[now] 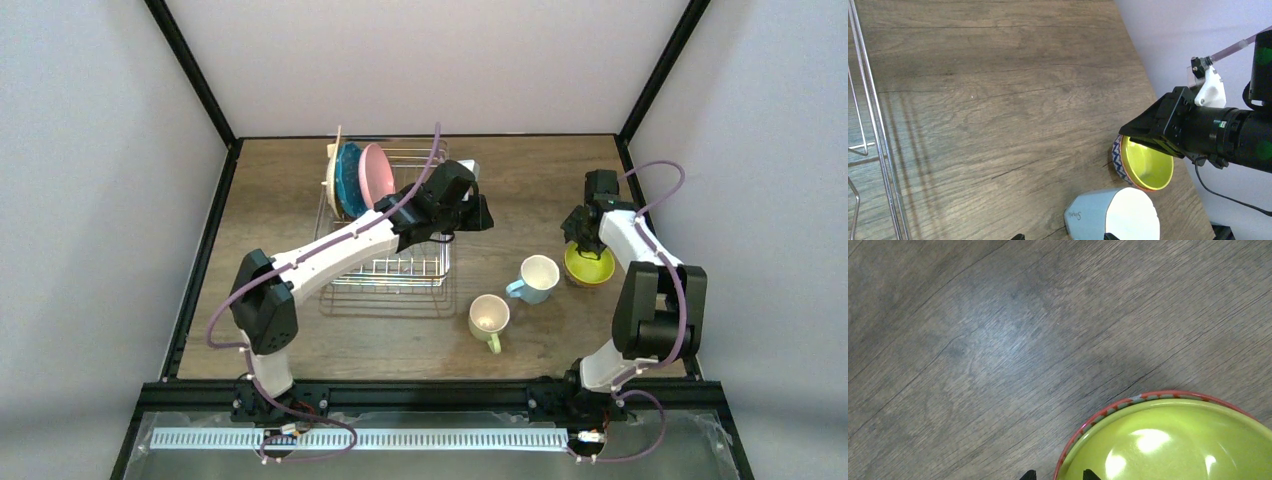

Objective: Load the mixed dishes into the dish rack
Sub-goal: Grab the bowl from the bowl, then turn the bowl upside down over the dish rack.

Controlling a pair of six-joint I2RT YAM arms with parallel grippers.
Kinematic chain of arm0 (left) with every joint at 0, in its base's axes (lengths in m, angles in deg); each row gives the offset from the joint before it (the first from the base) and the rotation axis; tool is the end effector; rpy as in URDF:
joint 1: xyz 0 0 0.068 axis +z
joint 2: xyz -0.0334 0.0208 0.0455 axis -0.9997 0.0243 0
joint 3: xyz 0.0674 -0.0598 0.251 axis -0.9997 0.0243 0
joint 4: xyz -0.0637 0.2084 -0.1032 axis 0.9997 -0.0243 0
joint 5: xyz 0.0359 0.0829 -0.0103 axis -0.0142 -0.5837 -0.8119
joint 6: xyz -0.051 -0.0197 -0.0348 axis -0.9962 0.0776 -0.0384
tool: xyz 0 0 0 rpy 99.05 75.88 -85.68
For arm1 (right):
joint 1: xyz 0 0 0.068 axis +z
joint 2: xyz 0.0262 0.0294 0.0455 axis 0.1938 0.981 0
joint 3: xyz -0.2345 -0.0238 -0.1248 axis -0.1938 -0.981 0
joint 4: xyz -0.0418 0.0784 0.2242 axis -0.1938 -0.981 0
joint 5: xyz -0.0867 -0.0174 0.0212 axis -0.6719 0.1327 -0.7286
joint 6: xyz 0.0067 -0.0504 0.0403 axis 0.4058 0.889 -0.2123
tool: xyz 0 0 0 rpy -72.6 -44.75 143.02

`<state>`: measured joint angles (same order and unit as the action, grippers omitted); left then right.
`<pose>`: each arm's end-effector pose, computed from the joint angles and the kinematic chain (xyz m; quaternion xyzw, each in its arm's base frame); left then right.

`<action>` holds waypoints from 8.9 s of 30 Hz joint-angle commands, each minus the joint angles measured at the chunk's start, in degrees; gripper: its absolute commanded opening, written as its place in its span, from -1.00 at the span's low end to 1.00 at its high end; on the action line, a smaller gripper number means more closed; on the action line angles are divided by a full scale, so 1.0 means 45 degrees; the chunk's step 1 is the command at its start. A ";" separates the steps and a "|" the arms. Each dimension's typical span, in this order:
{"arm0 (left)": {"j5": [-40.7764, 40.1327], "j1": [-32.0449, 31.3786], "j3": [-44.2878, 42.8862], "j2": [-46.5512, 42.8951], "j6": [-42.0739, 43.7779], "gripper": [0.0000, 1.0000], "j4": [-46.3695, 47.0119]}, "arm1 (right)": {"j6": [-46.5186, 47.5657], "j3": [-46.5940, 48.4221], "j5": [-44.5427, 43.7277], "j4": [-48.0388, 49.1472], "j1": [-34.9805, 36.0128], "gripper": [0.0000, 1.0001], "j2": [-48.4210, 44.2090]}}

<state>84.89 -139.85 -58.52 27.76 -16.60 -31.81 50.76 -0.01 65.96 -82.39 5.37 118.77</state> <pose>0.2612 -0.3235 0.3052 0.0955 0.8889 -0.3081 0.3254 0.2943 -0.0352 0.2003 0.3498 0.9089 0.0064 0.2269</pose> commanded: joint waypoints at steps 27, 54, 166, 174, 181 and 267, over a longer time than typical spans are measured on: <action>0.0279 0.0101 0.0416 0.0182 -0.0052 0.79 0.0240 | 0.0251 0.0271 0.0654 0.0446 -0.0021 -0.99 0.0257; 0.0402 0.0141 0.0639 0.0380 -0.0193 0.79 0.0186 | 0.2389 0.4937 0.1066 0.1021 0.2460 -0.99 0.4301; -0.2581 0.0441 0.0600 -0.6297 -0.0753 0.78 -0.2684 | -0.9188 0.5021 0.9090 1.7984 0.7149 -0.99 0.8263; -0.2366 0.0496 0.0656 -0.6361 -0.0374 0.78 -0.2656 | -0.8661 0.5555 0.8774 1.7495 0.7150 -0.99 0.8669; -0.2156 0.0535 0.0659 -0.6337 0.0079 0.79 -0.2674 | -0.8872 0.5805 0.8619 1.7810 0.7150 -0.99 0.9242; -0.0697 0.1369 0.1088 -0.5734 -0.0138 0.78 -0.1904 | -0.5218 0.7121 0.7833 1.1446 0.6956 -0.12 0.9290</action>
<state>81.22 -133.95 -54.34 1.62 -16.75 -41.19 24.83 33.78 103.36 -24.64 36.76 161.64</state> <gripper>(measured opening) 0.894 0.437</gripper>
